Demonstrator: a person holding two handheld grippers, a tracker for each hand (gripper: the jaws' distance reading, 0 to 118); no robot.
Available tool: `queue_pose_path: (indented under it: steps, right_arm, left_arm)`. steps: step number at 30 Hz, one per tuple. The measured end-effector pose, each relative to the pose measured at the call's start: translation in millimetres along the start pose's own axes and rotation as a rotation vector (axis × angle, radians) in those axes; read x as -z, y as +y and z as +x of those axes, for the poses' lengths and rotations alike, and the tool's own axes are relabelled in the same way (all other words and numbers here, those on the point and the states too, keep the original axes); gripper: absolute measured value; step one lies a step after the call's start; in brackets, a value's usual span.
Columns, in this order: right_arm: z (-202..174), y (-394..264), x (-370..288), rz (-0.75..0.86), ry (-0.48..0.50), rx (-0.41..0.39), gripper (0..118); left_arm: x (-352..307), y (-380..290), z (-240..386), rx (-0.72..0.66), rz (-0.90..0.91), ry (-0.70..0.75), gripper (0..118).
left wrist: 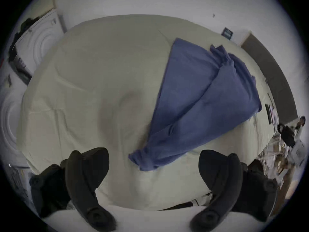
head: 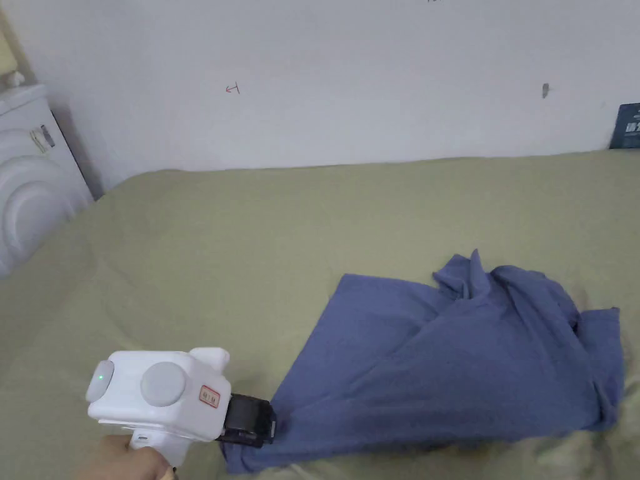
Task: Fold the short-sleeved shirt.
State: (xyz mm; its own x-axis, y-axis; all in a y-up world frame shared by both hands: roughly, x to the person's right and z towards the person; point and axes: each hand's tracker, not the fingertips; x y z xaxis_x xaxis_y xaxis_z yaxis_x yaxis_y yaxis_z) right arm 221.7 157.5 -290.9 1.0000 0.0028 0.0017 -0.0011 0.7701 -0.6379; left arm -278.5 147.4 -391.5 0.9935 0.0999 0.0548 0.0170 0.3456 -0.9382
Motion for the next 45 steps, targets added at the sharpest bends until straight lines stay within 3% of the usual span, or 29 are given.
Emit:
queue_pose_path:
  steps: [4,6,7,9,10,11,15,18,20,21,22,23,24,26,27,28,29,30,33,36,38,39,43,45]
  right_arm:
    - [1.1,-2.3,5.6,-0.026,0.004,0.008,0]
    - [1.6,-1.9,8.8,-0.035,0.005,0.005,0]
    - [1.5,-1.8,9.8,-0.039,0.006,0.005,0]
    - [1.1,-1.1,11.8,-0.051,0.015,0.003,0]
    - [1.3,1.0,13.8,-0.053,0.014,0.0,0]
    - [0.8,3.3,15.4,-0.054,0.008,-0.012,0]
    - [3.1,26.2,28.9,-0.059,0.031,-0.04,0]
    - [8.7,79.2,58.6,-0.067,0.077,-0.036,0]
    - [5.9,125.6,84.0,-0.043,0.119,-0.086,0]
    - [-0.8,151.4,96.4,-0.023,0.086,-0.146,0]
    - [-4.5,175.3,111.9,-0.006,0.083,-0.216,5]
    - [-9.2,200.1,131.5,-0.012,0.101,-0.268,24]
    - [-13.5,222.9,152.3,-0.016,0.116,-0.281,24]
    - [-20.0,259.4,195.7,-0.077,0.186,-0.315,47]
    - [-26.3,274.0,222.1,-0.17,0.221,-0.346,89]
    - [-31.5,282.5,239.9,-0.26,0.25,-0.374,118]
    - [-37.3,291.6,261.3,-0.248,0.273,-0.397,112]
    - [-45.4,298.1,279.6,-0.265,0.235,-0.43,109]
    - [-66.1,303.9,330.5,-0.341,0.164,-0.522,109]
    - [-75.7,295.0,359.8,-0.414,0.197,-0.551,107]
    - [-76.7,287.9,371.0,-0.423,0.197,-0.563,99]
    - [-77.7,286.6,375.9,-0.435,0.192,-0.58,90]
    - [-70.4,286.9,386.0,-0.495,0.127,-0.576,7]
    - [-65.5,289.1,378.3,-0.447,0.098,-0.558,6]
  left_arm:
    - [23.1,5.1,2.3,-0.016,-0.046,0.004,111]
    - [38.3,5.4,-2.9,-0.039,-0.074,0.015,105]
    - [46.7,6.7,-6.1,-0.058,-0.103,0.019,89]
    - [52.5,1.5,-11.0,-0.105,-0.103,0.02,32]
    - [51.7,-1.7,-12.2,-0.123,-0.085,0.005,12]
    - [48.4,-4.2,-14.1,-0.153,-0.021,-0.012,6]
    - [34.1,-10.7,-12.7,-0.156,0.038,-0.052,4]
    - [29.0,-11.2,-9.4,-0.145,0.046,-0.072,5]
    - [27.3,-10.2,-9.4,-0.139,0.055,-0.073,4]
    - [27.1,-9.0,-9.5,-0.133,0.056,-0.068,5]
    - [27.1,-9.0,-9.3,-0.132,0.057,-0.069,4]
    - [27.8,-9.3,-10.8,-0.134,0.064,-0.066,5]
    - [28.5,-9.0,-11.5,-0.134,0.063,-0.068,4]
    - [28.8,-8.9,-9.1,-0.128,0.057,-0.064,5]
    - [29.4,-9.7,-10.3,-0.122,0.055,-0.065,5]
    - [29.8,-10.0,-10.1,-0.116,0.046,-0.068,5]
    - [30.0,-10.7,-9.4,-0.116,0.041,-0.07,5]
    - [29.8,-12.0,-8.6,-0.118,0.042,-0.067,5]
    - [31.9,-14.9,-11.6,-0.122,0.026,-0.078,5]
    - [36.5,-18.3,-15.0,-0.128,0.011,-0.085,5]
    - [40.7,-19.3,-16.3,-0.134,-0.003,-0.091,5]
    - [42.8,-20.9,-17.0,-0.136,-0.011,-0.096,5]
    - [47.3,-21.6,-17.7,-0.152,-0.022,-0.107,5]
    - [46.8,-20.8,-17.2,-0.148,-0.021,-0.109,5]
